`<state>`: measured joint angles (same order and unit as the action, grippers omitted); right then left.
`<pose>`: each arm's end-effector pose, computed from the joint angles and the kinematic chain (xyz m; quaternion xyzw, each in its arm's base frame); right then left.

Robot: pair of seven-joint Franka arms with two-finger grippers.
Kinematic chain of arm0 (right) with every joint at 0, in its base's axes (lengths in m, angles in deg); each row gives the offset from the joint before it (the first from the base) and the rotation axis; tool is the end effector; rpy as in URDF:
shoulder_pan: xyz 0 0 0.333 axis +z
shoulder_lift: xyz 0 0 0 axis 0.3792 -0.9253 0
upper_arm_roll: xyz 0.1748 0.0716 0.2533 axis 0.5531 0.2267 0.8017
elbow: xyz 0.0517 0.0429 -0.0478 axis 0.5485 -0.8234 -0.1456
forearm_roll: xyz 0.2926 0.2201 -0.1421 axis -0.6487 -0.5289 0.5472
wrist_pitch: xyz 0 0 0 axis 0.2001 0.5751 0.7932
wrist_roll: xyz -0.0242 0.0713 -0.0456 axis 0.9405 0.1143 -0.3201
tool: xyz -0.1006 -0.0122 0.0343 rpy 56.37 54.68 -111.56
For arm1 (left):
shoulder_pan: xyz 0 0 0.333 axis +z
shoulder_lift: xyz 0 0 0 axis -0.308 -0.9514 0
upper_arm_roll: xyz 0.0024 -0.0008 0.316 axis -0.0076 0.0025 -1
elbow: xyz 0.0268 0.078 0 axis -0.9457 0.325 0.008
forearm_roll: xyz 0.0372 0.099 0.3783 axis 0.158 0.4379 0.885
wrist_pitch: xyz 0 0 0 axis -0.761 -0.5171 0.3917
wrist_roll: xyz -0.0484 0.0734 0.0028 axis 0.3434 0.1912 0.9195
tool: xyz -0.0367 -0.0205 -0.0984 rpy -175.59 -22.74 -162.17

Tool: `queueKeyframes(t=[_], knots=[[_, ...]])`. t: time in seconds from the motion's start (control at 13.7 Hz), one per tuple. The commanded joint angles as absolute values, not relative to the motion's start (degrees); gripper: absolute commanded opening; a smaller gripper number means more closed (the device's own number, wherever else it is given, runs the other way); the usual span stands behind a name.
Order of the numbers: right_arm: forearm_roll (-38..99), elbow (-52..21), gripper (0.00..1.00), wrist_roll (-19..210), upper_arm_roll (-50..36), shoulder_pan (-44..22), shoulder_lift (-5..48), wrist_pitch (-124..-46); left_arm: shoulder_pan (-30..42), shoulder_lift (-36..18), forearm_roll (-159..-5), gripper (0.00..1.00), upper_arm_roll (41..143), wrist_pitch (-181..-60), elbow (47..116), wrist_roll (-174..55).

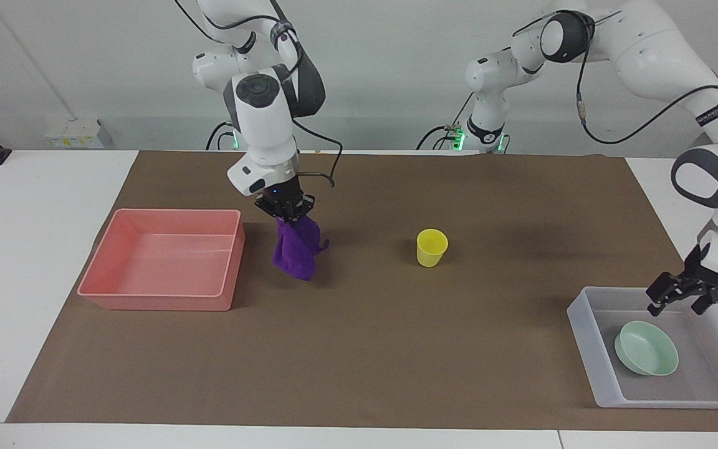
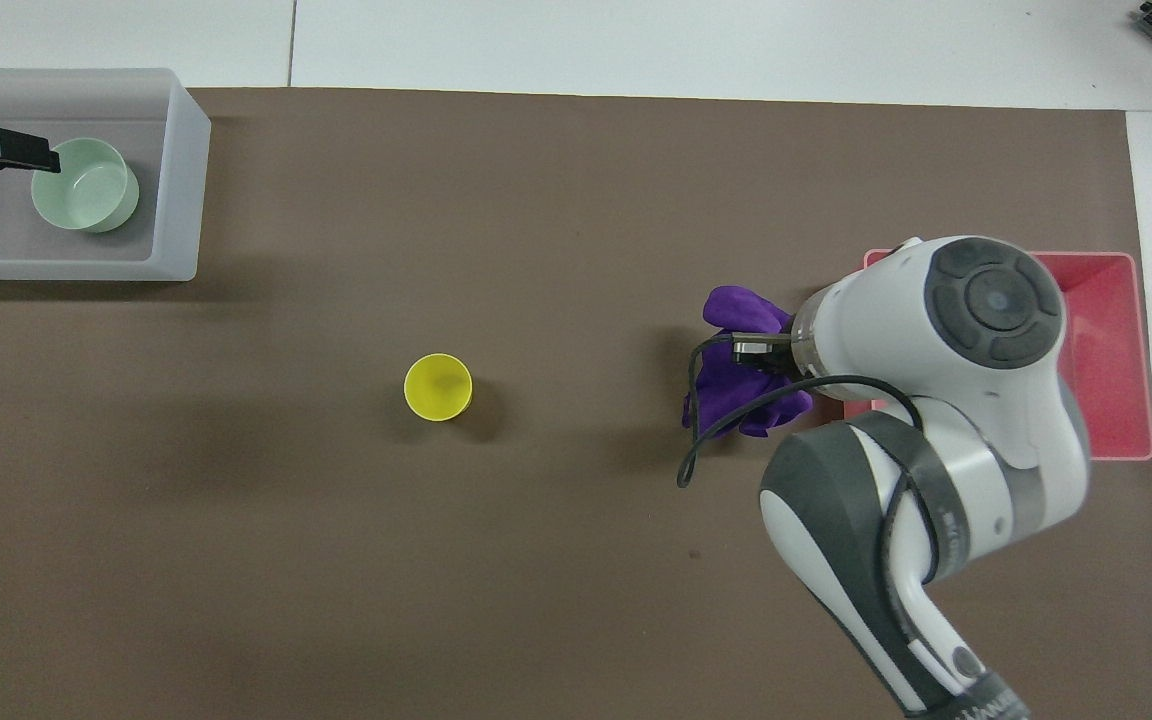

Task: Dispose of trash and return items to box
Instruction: 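Carry the purple cloth into the pink tray with the right gripper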

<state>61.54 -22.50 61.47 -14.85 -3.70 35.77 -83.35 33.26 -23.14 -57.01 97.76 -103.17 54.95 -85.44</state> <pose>0.5441 0.1749 0.4862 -0.9968 0.0698 -0.0366 0.0130 0.6988 0.0977 0.4828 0.9906 -0.0217 0.1343 0.0154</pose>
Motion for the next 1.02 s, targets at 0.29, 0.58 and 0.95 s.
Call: queueKeyframes(t=[0.29,0.58,0.95], knots=[[64.6,-19.0,0.0,65.5,-14.6,-13.0,41.4,-78.1,22.0,-5.0,-56.7,1.0,97.1,-103.7,77.2,-73.7],[64.7,-15.2,0.0,79.0,-14.6,-22.2,41.5,-76.6,13.1,-4.6,-56.4,1.0,97.1,-104.4,79.1,-63.6],[64.4,-20.0,0.0,90.6,-14.5,-30.4,42.5,-79.8,4.4,-4.5,-56.4,1.0,97.1,-109.0,84.8,-55.5]])
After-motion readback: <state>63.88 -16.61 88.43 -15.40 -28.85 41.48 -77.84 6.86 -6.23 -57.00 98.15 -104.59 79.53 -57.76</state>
